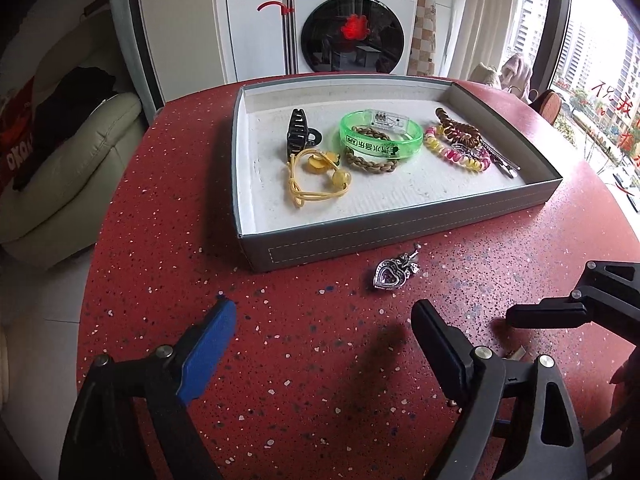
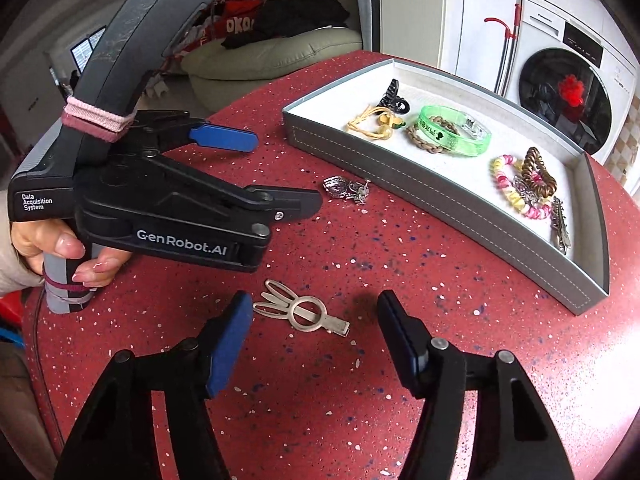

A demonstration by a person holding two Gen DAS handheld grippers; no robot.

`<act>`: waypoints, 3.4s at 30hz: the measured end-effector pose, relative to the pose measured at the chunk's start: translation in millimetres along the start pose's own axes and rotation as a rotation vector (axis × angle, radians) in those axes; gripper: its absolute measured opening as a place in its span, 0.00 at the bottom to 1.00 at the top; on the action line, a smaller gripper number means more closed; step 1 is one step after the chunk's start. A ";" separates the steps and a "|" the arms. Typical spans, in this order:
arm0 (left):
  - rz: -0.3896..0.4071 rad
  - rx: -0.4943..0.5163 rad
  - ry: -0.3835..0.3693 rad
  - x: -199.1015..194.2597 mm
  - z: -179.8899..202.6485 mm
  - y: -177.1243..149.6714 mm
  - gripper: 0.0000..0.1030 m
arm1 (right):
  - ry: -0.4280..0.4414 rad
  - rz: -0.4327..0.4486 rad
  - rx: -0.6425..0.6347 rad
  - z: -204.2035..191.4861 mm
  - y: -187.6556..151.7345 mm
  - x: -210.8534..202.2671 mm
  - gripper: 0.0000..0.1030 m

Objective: Organize jewelry
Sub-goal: 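Move the left tool to the silver heart pendant and grasp it, then grasp the white bunny hair clip with the right tool, then carry the heart pendant and bunny clip into the tray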

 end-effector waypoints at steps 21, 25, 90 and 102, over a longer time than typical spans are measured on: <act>0.000 0.083 -0.056 2.8 32.0 17.4 0.74 | -0.042 0.042 -0.002 -7.7 -13.1 -9.6 0.09; 0.004 0.090 -0.061 -0.3 31.6 17.7 0.45 | -0.043 0.040 0.013 -6.7 -12.1 -9.4 0.09; 0.071 -0.099 -0.046 -58.7 2.7 -12.1 0.36 | -0.174 0.059 0.454 32.7 -37.6 -35.8 0.08; 0.078 -0.090 -0.040 -62.6 4.4 -7.1 0.36 | -0.126 0.151 0.566 53.9 -38.6 -63.7 0.08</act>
Point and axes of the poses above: each gripper's, at about its wrist camera, not at the fingertips, and x roughly the way its jaws point, z to its right, y to its top, the point moved 1 cm from there along x, roughly the way its jaws point, and after that the axes turned 7 degrees about x, right-handed, at the moved point
